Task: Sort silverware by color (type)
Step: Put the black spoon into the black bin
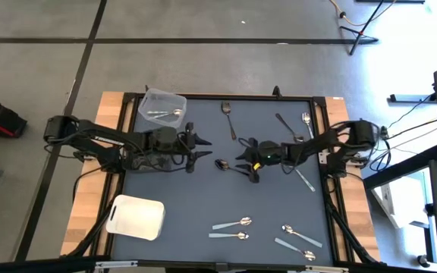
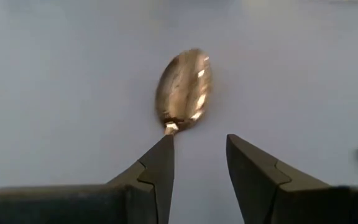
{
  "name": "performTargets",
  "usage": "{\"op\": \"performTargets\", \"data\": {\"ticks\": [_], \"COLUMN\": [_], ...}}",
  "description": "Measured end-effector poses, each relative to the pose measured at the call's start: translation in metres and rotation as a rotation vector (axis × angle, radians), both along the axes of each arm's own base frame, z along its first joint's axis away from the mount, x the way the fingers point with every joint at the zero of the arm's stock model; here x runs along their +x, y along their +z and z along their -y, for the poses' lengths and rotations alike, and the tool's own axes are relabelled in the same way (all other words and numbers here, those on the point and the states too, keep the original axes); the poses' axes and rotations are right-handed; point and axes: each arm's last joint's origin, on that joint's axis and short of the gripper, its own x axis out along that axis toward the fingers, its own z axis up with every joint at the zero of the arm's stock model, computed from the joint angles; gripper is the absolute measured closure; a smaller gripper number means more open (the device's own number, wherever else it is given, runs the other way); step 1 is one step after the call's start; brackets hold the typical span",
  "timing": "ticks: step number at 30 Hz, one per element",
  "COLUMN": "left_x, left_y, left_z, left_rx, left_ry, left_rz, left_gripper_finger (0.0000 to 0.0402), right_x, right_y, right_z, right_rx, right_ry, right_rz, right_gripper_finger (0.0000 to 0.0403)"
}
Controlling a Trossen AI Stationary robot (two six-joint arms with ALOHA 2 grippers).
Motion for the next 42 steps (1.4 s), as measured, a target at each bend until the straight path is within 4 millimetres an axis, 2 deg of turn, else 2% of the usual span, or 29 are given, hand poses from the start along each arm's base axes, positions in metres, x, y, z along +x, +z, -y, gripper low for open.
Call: {"op": "performTargets", "data": {"ticks": [5, 11, 14, 19, 25, 29, 36, 42], "left_x": [0.0, 0.0, 0.0, 0.0, 0.0, 0.0, -0.001, -0.001], "left_y": [-0.003, -0.003, -0.003, -0.003, -0.003, -0.004, -0.005, -0.006], "left_z": [0.0, 0.0, 0.0, 0.0, 0.0, 0.0, 0.0, -0.003], "left_rx": [0.0, -0.001, -0.001, -0.006, -0.006, -0.007, -0.005, 0.022], "left_ry": [0.001, 0.001, 0.001, 0.003, 0.003, 0.003, 0.01, 0.102], "left_rz": [-0.026, -0.028, -0.028, -0.028, -0.028, -0.034, -0.042, -0.056], "left_gripper_finger": [0.0261, 0.0261, 0.0261, 0.0261, 0.0261, 0.0261, 0.0261, 0.0261], "right_x": [0.014, 0.022, 0.022, 0.022, 0.021, 0.017, 0.011, 0.001], "right_y": [-0.015, -0.019, -0.019, -0.02, -0.016, -0.001, 0.047, 0.091], "right_z": [-0.002, -0.001, -0.001, 0.0, 0.0, 0.003, 0.004, 0.004], "right_rx": [0.053, 0.03, 0.01, -0.042, -0.084, -0.157, -0.262, -0.329], "right_ry": [0.072, 0.058, 0.072, 0.076, 0.071, 0.031, 0.018, 0.019], "right_rz": [-0.095, -0.145, -0.15, -0.155, -0.142, -0.123, 0.013, 0.196], "right_gripper_finger": [0.0269, 0.0277, 0.0308, 0.0388, 0.0394, 0.0398, 0.0401, 0.0401]}}
